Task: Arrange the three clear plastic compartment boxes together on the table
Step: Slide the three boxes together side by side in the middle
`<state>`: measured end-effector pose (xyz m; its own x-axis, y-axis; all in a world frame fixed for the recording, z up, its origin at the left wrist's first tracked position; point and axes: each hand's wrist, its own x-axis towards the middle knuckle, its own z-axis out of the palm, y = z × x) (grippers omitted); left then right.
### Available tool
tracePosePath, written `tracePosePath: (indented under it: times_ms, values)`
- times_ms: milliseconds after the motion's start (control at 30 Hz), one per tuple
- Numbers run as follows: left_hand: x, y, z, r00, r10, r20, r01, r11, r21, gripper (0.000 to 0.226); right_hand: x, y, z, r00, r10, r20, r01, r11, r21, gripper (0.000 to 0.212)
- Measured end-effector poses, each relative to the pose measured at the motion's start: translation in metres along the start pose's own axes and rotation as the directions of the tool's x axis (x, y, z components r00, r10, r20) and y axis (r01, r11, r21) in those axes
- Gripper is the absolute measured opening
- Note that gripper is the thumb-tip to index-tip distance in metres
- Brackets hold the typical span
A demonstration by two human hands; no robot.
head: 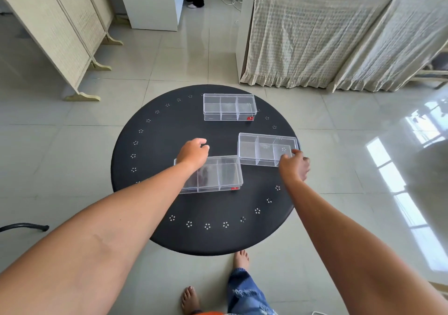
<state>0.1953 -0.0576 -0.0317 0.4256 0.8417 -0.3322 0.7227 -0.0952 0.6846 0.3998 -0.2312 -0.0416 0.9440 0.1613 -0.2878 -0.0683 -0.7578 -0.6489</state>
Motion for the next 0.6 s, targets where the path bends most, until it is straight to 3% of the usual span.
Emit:
tracePosePath:
  times_ms: [133, 333, 500, 600]
  values:
    - [0.020, 0.029, 0.029, 0.994, 0.025, 0.102, -0.031, 0.998, 0.062, 0.018, 0.034, 0.004, -0.016, 0.997, 0.074, 0.015, -0.074, 0.997, -0.034, 0.059]
    - [0.044, 0.061, 0.070, 0.976, -0.015, 0.216, -0.009, 0.994, 0.113, 0.042, 0.074, 0.018, -0.021, 0.964, 0.112, 0.240, -0.144, 0.982, 0.119, 0.066]
    - [0.053, 0.073, 0.091, 0.960, -0.086, 0.265, 0.063, 0.994, 0.095, 0.051, 0.091, 0.017, -0.016, 0.951, 0.095, 0.294, -0.154, 0.971, 0.181, 0.058]
    - [0.058, 0.077, 0.097, 0.958, -0.105, 0.266, 0.094, 0.994, 0.056, 0.055, 0.098, 0.017, -0.011, 0.944, 0.099, 0.315, -0.163, 0.969, 0.186, 0.029]
